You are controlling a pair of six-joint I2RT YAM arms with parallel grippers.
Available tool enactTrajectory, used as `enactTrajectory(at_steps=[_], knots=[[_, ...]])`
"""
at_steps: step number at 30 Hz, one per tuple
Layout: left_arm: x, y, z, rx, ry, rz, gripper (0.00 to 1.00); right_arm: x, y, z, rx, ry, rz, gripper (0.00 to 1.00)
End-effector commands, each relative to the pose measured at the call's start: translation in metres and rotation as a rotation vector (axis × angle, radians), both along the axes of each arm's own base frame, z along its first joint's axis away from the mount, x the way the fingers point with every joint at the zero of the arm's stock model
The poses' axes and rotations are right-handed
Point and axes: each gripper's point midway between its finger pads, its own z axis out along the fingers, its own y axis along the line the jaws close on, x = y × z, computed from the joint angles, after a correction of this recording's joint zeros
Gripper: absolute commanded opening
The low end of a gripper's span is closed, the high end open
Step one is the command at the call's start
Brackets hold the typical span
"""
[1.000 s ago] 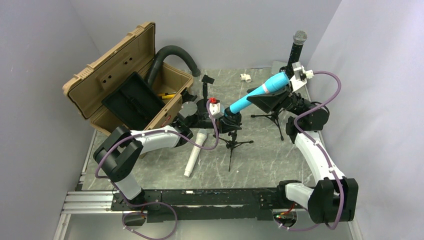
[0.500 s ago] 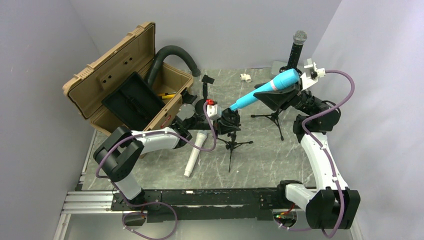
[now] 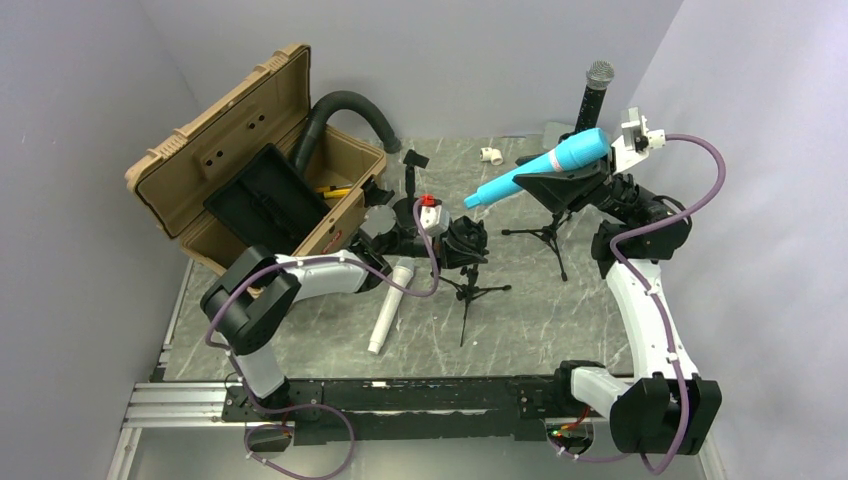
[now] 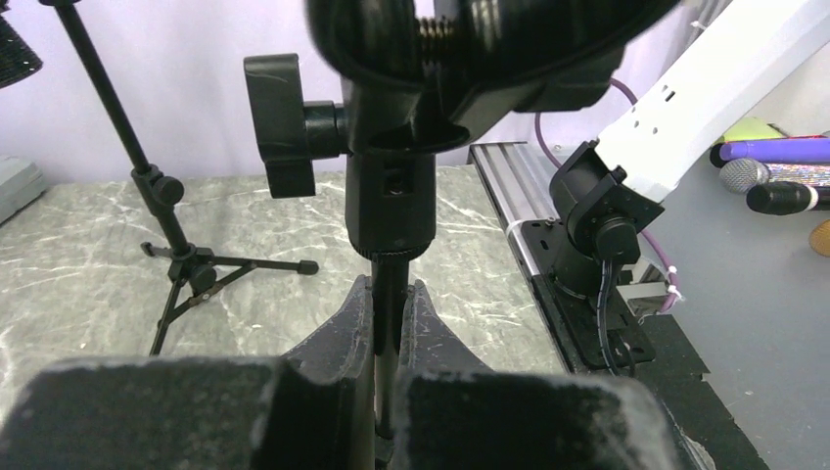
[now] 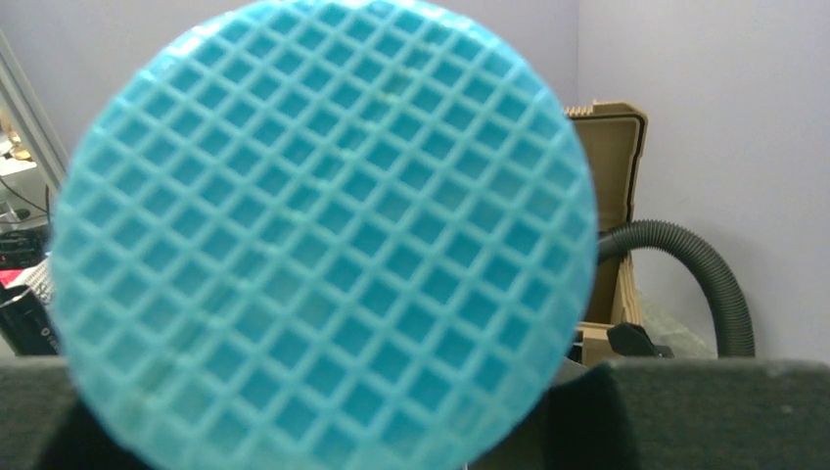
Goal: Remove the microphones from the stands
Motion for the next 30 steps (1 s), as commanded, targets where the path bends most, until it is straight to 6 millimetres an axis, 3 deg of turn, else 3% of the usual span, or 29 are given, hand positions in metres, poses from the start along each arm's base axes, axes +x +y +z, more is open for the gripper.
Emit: enactTrajectory(at_steps=[1,4,6,10,14,18,22,30], knots=[[-0.017,-0.011,0.002,0.011,0.056,-0.098,0.00,-0.008,-0.002,0.027,0.017,-0.089,-0.032,0.00],[-0.015,-0.016,-0.002,0.027,0.076,-0.104,0.00,-0.007,-0.003,0.027,0.024,-0.082,-0.029,0.00],[-0.015,-0.018,-0.004,0.038,0.078,-0.103,0.08,-0.005,-0.003,0.027,0.024,-0.077,-0.028,0.00],[-0.010,-0.015,-0.012,0.076,0.064,-0.066,0.37,-0.004,-0.002,0.027,0.017,-0.076,-0.031,0.00],[-0.003,-0.009,-0.014,0.106,0.040,-0.025,0.57,-0.005,-0.003,0.030,0.013,-0.083,-0.033,0.00],[0.002,0.003,-0.007,0.116,0.023,-0.002,0.74,-0.007,-0.002,0.035,0.014,-0.089,-0.028,0.00],[0.005,0.025,0.010,0.115,-0.045,0.045,0.99,-0.005,-0.003,0.038,0.006,-0.097,-0.041,0.00],[0.018,0.075,0.039,0.255,-0.139,0.176,0.99,0.009,-0.001,0.032,-0.005,-0.074,-0.054,0.00]])
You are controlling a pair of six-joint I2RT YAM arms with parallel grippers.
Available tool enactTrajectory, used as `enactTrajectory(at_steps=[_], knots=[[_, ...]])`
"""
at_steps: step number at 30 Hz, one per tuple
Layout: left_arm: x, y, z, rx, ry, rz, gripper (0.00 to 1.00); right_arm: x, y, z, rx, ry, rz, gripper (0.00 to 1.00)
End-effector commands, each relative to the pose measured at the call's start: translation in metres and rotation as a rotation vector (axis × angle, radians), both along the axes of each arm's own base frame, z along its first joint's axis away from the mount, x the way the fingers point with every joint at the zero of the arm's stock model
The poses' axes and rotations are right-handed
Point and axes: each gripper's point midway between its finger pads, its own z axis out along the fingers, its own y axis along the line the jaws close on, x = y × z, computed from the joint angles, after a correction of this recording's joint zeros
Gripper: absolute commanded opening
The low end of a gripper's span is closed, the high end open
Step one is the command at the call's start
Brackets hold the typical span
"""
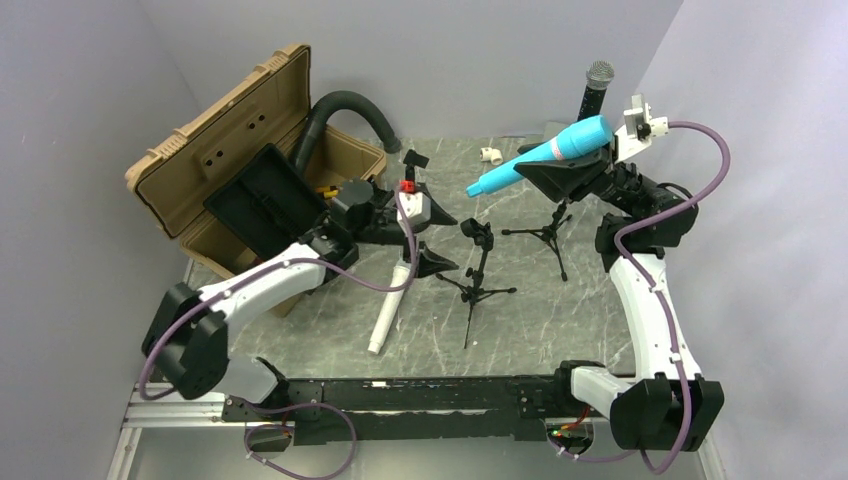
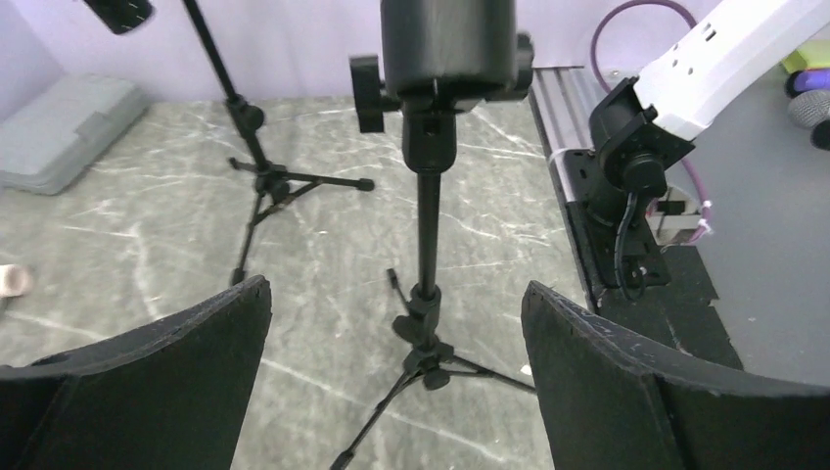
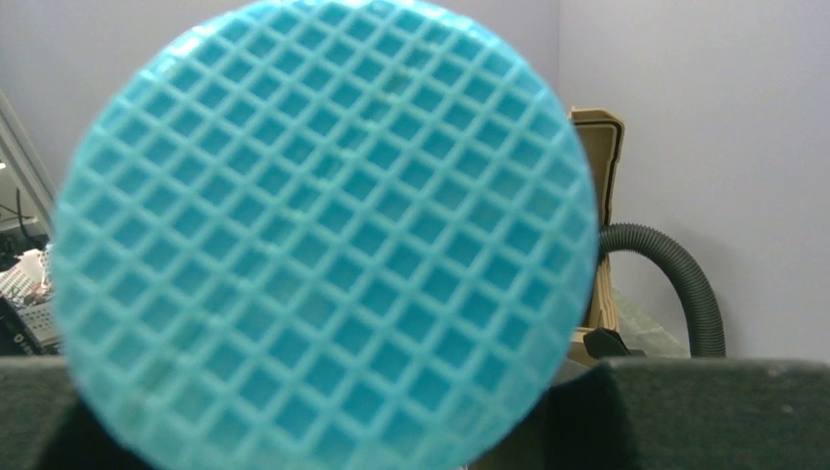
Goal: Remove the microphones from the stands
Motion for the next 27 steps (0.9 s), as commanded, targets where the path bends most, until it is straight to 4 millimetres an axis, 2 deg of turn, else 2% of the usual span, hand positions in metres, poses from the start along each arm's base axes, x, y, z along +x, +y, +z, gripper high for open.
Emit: enactTrajectory(at_steps=[1,3,6,13,17,21,27], knots=[[0.010,0.032,0.023,0.092,-0.099,0.091,0.99,0.004,0.003,0.013,0.010,-0.047,-0.015,0.00],[0.013,0.048,0.038,0.098,-0.128,0.133,0.99,0.007,0.007,0.011,0.005,-0.043,-0.011,0.00],[0.014,0.068,0.059,0.129,-0.156,0.205,0.99,0.004,0.027,0.006,-0.012,-0.032,0.045,0.00],[0.003,0.091,0.120,0.128,-0.238,0.278,1.00,0.003,0.050,-0.002,-0.036,-0.022,0.133,0.00],[-0.002,0.086,0.150,0.076,-0.203,0.257,0.99,0.001,0.061,-0.006,-0.042,-0.023,0.176,0.00],[-0.005,0.067,0.175,0.032,-0.183,0.217,0.99,-0.003,0.068,-0.009,-0.038,-0.018,0.221,0.00],[-0.004,0.036,0.189,0.018,-0.145,0.168,0.99,-0.008,0.074,-0.010,-0.046,-0.020,0.249,0.00]])
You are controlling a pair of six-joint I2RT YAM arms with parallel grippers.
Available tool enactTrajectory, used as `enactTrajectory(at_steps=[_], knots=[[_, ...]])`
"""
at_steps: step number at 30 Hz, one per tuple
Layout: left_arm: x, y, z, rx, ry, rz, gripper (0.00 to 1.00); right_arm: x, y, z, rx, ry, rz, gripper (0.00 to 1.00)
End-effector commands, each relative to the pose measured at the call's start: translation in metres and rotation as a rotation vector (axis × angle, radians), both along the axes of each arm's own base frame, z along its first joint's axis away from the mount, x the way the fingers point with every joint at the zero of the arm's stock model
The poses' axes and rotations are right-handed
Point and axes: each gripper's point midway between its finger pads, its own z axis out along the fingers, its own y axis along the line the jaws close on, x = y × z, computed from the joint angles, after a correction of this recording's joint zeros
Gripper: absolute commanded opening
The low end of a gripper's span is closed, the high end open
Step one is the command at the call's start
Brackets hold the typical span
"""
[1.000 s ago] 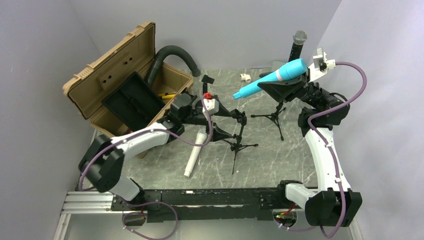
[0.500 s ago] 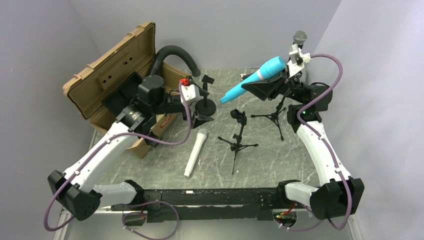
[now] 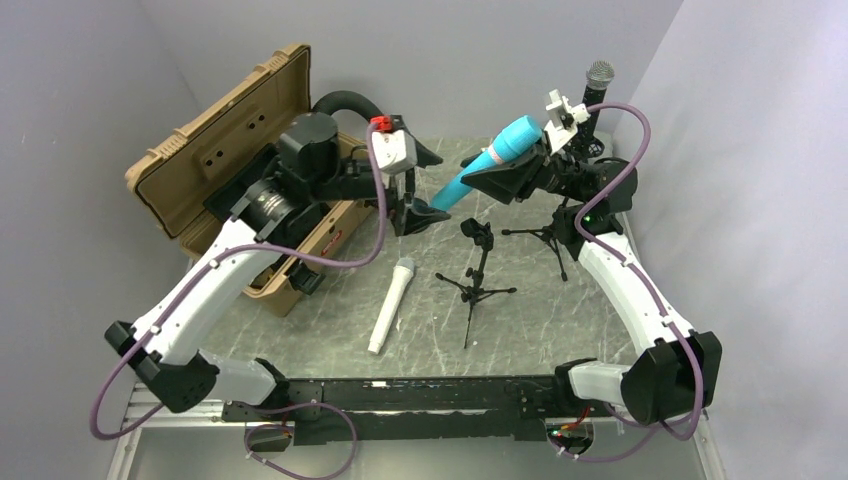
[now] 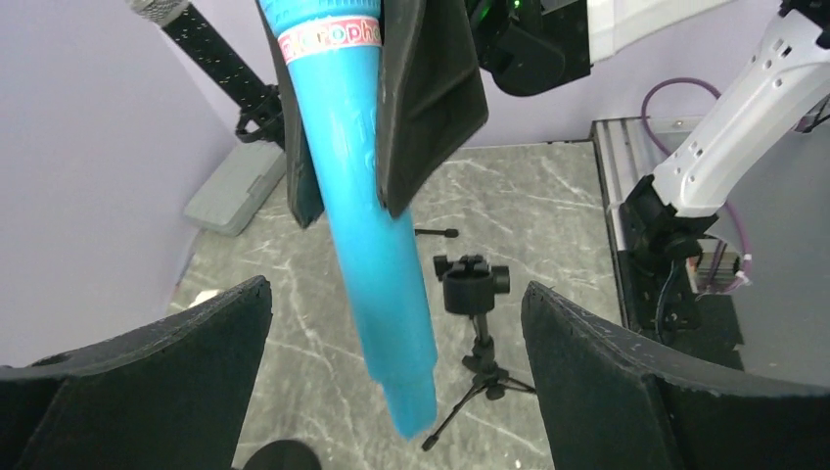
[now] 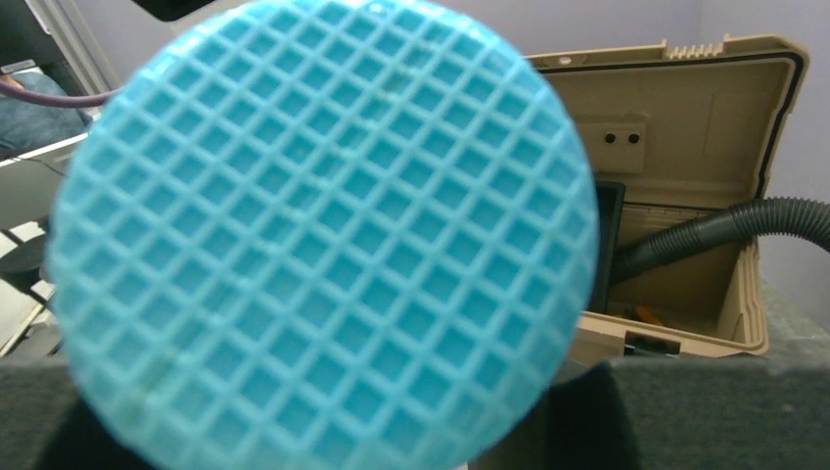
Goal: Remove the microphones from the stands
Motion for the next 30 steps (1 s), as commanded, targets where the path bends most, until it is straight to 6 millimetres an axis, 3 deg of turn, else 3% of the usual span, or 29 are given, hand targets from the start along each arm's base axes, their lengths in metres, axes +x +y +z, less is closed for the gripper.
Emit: enactTrajectory(at_steps=[1,20,26,30], knots=[[0.000,-0.017,0.010,-0.018,0.059,-0.023,0.98,-0.019,0.000,0.025,0.022,-0.120,0.026,0.00],[0.006,-0.045,-0.001,-0.015,0.156,-0.056,0.64,-0.024,-0.001,0.025,0.029,-0.145,0.032,0.00],[0.006,-0.048,-0.006,-0.011,0.172,-0.068,0.46,-0.026,-0.002,0.024,0.026,-0.146,0.031,0.00],[0.003,-0.049,-0.004,-0.019,0.176,-0.085,0.22,-0.025,-0.002,0.022,0.023,-0.141,0.025,0.00]])
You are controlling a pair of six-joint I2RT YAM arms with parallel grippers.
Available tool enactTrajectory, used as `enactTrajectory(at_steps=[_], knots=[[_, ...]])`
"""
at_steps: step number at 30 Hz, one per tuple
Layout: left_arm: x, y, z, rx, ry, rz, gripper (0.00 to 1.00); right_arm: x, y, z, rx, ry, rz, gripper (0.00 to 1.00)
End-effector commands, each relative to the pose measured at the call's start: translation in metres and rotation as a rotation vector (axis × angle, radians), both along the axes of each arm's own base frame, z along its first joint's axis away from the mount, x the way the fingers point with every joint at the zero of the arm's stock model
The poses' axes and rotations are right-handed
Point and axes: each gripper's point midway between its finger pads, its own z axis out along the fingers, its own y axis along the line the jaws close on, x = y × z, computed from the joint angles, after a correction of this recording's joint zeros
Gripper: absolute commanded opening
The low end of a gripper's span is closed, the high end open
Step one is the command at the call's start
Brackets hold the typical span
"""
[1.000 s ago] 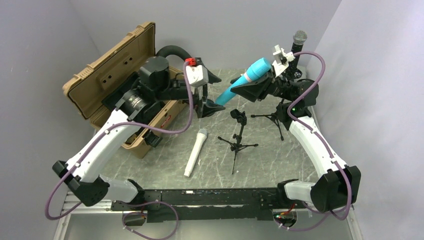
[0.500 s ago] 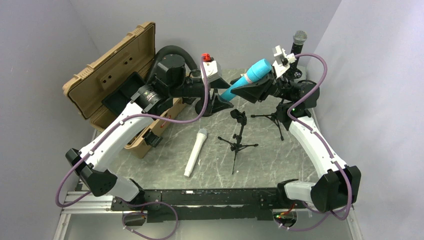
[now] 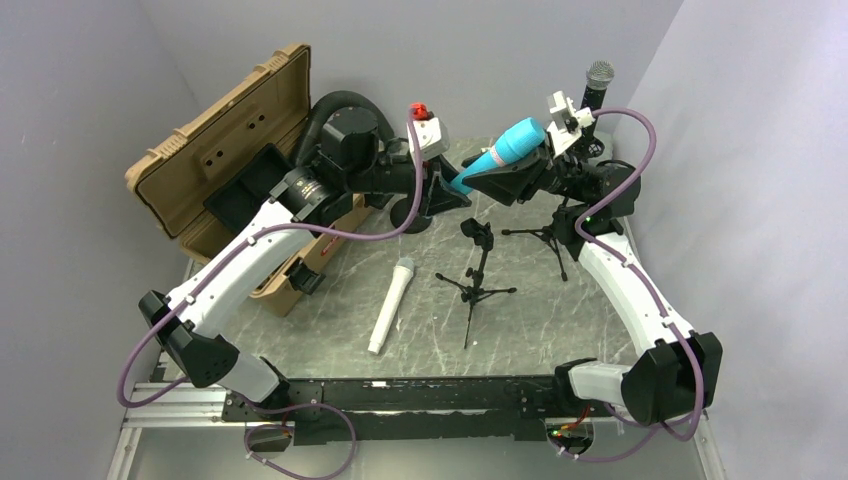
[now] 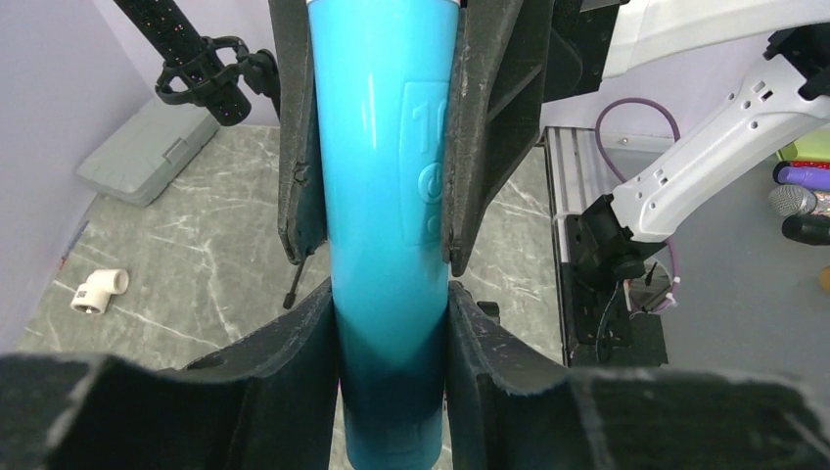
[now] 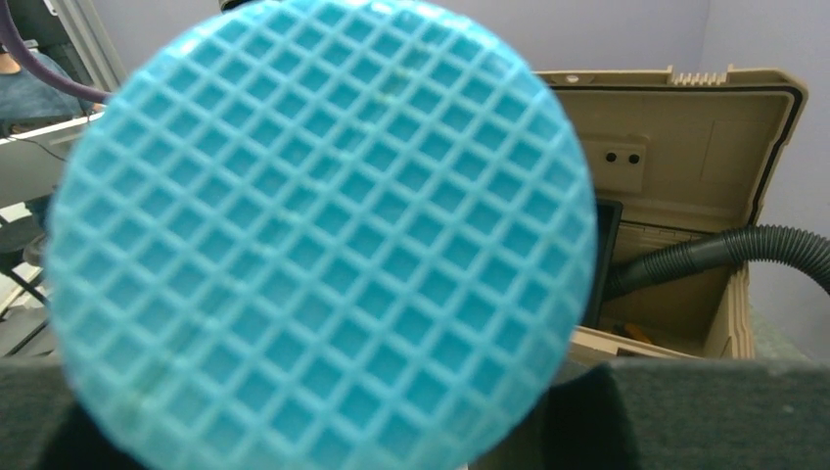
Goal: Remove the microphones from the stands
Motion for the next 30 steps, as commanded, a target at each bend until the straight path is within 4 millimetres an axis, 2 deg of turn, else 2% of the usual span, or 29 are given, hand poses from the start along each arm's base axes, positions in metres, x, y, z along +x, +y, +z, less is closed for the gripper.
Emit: enactTrajectory(at_steps=[1,2,3,9,13,15,17,20,23,30], knots=[[-0.009,-0.002,0.024,-0.058,-0.036,-0.040,0.12,-0.015,-0.003,0.016,0.018,-0.079,0.000,0.00],[-0.009,-0.002,0.024,-0.060,-0.033,-0.040,0.02,-0.015,-0.003,0.015,0.015,-0.076,-0.003,0.03],[-0.010,-0.001,0.024,-0.062,-0.028,-0.040,0.00,-0.014,-0.003,0.014,0.013,-0.075,-0.008,0.08],[-0.017,0.010,0.022,-0.083,-0.001,-0.014,0.00,-0.010,-0.004,0.009,-0.008,-0.071,-0.047,0.61],[-0.017,0.028,0.024,-0.121,0.051,0.032,0.00,-0.005,-0.007,-0.002,-0.040,-0.056,-0.081,0.87],[-0.012,0.040,0.024,-0.141,0.080,0.064,0.00,-0.002,-0.009,-0.008,-0.050,-0.048,-0.100,0.95],[-0.005,0.052,0.019,-0.147,0.108,0.105,0.00,-0.001,-0.014,-0.013,-0.061,-0.049,-0.125,0.99],[0.002,0.067,-0.003,-0.119,0.123,0.179,0.00,0.001,-0.021,-0.018,-0.080,-0.053,-0.166,1.00],[0.004,0.078,-0.037,-0.075,0.174,0.249,0.00,0.005,-0.029,-0.019,-0.090,-0.056,-0.212,1.00],[0.001,0.097,-0.125,-0.001,0.418,0.382,0.00,0.013,-0.048,-0.019,-0.079,-0.050,-0.285,1.00]])
